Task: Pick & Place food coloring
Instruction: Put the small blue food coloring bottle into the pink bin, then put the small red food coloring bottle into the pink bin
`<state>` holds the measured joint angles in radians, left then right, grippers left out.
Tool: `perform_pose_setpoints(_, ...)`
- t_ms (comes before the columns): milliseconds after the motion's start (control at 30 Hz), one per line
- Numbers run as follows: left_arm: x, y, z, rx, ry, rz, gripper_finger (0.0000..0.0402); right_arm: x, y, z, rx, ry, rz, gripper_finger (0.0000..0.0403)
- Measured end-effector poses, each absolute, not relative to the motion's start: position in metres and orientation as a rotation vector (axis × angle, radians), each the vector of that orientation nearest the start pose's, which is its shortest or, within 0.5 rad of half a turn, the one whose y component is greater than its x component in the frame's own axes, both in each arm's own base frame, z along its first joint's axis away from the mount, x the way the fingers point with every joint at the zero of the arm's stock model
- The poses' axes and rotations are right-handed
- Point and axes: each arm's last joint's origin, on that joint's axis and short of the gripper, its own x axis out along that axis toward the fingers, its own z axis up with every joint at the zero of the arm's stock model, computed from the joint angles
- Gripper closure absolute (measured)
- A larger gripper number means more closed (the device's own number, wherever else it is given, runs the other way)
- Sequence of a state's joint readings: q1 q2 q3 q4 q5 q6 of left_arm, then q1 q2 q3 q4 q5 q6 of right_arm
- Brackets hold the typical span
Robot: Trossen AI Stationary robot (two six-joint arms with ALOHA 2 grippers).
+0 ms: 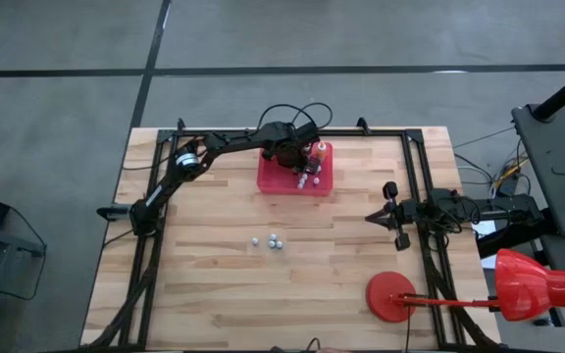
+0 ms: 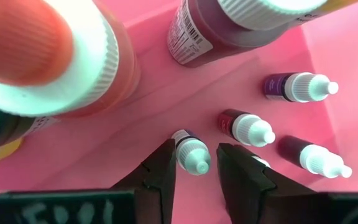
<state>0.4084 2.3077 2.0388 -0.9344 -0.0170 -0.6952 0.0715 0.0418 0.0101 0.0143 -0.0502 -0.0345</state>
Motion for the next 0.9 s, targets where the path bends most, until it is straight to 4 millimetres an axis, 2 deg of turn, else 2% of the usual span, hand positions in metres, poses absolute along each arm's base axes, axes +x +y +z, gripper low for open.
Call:
perform_pose_setpoints(700,0.4422,0.1916,0.2009,-0.826,1.053,0.778,0.0311,0.0993,0.0085,0.1650,-0.035,0.016,0.122,0.0394)
perform_pose_setpoints(900,0.4436,0.1923,0.2062,-0.817,1.039,0.769,0.0311,0.0993,0.0085,0.1649,-0.035,0.016,0.121,0.0394)
